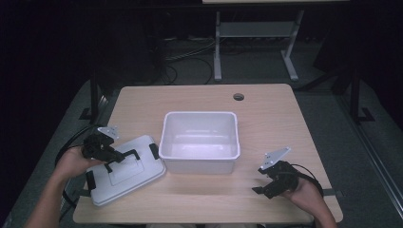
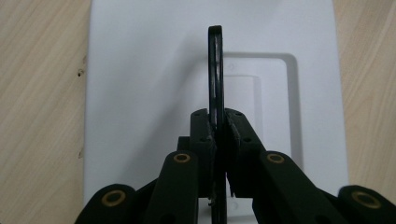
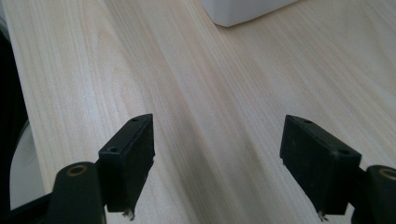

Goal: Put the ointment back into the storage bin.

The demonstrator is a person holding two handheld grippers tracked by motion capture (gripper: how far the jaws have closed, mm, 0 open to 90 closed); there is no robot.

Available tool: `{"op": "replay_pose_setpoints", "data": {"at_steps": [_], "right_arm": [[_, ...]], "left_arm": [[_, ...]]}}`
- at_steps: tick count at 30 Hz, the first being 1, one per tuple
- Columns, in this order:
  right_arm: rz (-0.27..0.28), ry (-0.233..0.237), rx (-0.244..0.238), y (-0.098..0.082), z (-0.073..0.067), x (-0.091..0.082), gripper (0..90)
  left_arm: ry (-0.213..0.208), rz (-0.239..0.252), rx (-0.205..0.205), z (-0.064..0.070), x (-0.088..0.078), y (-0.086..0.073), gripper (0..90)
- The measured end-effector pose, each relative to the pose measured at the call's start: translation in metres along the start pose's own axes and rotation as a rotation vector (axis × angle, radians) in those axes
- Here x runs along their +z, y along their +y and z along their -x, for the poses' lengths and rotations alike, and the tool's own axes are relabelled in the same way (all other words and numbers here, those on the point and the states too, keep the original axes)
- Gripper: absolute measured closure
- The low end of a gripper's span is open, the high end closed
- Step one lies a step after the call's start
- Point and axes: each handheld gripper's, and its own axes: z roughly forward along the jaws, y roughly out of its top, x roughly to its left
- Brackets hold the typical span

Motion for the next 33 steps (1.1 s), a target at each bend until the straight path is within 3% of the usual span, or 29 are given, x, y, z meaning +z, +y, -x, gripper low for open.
{"op": "replay_pose_setpoints", "data": {"at_steps": [20, 33], "right_arm": [[0.001, 0.003, 0.0, -0.001, 0.0, 0.0, 25.7], [0.014, -0.006, 0.008, -0.001, 0.0, -0.003, 25.7]], "left_arm": [[-0.027, 0.007, 0.008, 0.003, -0.003, 0.002, 83.9], [0.006, -0.02, 0.051, 0.013, -0.028, 0.002, 84.1]]}}
